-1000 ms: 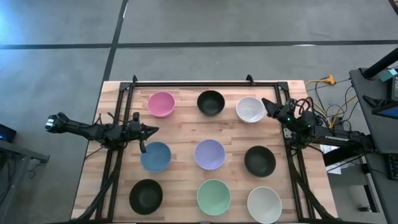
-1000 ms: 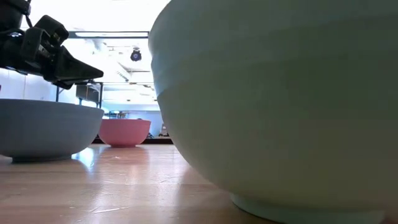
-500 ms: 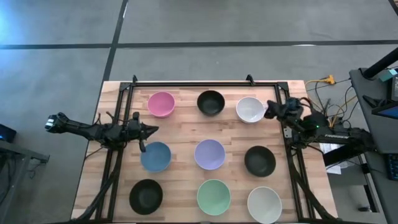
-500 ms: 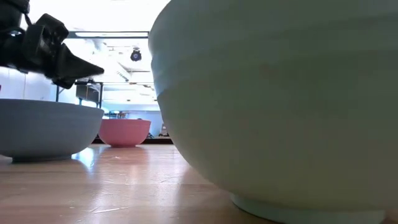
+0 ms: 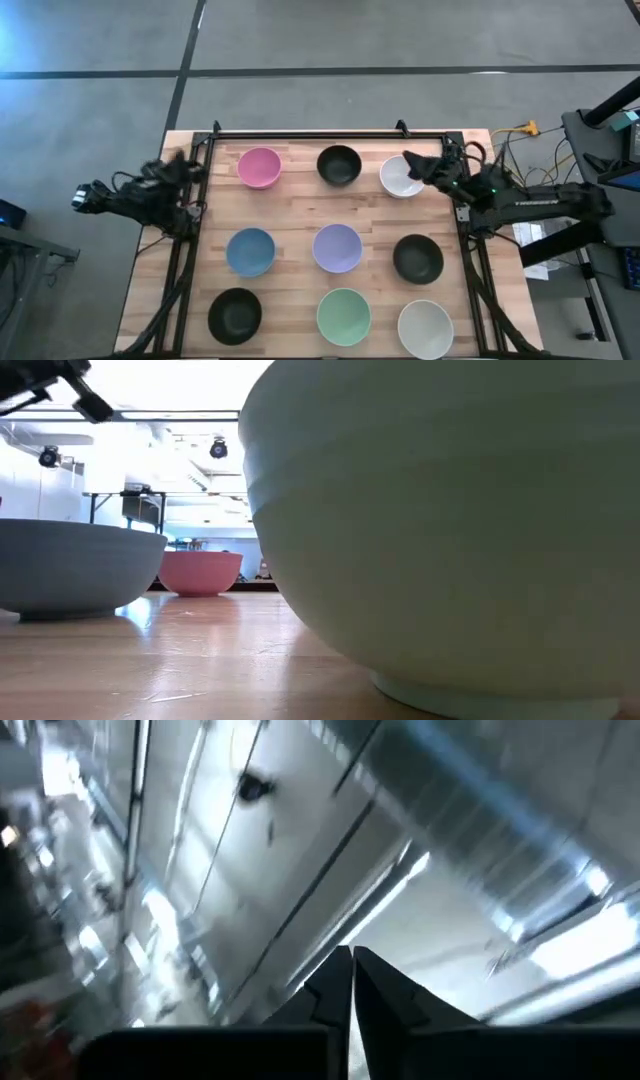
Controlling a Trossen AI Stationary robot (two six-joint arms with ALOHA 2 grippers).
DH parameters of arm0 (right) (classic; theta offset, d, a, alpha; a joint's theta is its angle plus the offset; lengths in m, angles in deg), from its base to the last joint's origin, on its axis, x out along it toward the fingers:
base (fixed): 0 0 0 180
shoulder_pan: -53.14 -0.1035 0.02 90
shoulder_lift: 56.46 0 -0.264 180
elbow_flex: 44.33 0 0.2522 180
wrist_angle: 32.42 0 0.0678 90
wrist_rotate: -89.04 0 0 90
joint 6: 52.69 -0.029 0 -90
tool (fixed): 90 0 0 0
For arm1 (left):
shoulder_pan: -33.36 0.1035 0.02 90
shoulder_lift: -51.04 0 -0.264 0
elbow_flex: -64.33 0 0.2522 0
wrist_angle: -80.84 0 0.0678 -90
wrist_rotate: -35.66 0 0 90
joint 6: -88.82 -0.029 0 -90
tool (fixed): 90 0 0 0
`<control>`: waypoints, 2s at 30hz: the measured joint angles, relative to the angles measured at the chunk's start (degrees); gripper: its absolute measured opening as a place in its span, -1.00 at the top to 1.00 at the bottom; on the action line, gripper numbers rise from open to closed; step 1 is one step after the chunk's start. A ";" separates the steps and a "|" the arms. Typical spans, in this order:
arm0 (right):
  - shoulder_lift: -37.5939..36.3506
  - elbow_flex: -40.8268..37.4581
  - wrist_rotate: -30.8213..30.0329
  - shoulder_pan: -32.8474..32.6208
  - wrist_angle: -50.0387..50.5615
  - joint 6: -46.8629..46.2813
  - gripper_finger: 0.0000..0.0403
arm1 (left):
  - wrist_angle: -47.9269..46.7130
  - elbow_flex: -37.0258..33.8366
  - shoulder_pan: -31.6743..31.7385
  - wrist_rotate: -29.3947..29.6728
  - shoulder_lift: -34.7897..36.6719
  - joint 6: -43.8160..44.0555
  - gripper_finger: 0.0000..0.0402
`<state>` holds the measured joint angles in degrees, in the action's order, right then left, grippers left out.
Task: Nest bowls inside each other
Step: Stack the top white bowl on top of the purple bowl
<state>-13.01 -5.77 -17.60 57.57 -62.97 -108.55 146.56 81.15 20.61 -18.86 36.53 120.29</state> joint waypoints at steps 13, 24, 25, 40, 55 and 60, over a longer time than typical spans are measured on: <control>22.73 29.33 40.70 0.83 0.38 11.92 0.96 | 2.03 6.35 0.00 5.14 -6.53 -8.84 1.00; 26.00 45.87 58.51 12.57 0.45 14.25 0.96 | -7.68 30.51 0.04 1.46 -29.56 -22.96 1.00; 25.42 45.97 58.56 14.83 0.49 14.41 0.96 | -8.84 34.15 0.04 1.72 -31.54 -25.83 1.00; 9.32 45.70 4.38 33.55 74.26 38.04 0.96 | -106.85 84.02 4.06 37.15 -50.13 -18.70 1.00; 19.00 44.49 15.88 28.21 107.56 36.97 0.96 | -143.28 82.21 36.65 -21.44 -50.76 -7.97 1.00; 24.58 41.15 25.58 24.51 106.94 41.97 0.94 | -143.58 80.60 36.68 -21.93 -53.87 -13.13 1.00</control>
<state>11.57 35.38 7.98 82.08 43.98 -66.59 2.98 161.75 57.29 -40.78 -17.34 107.17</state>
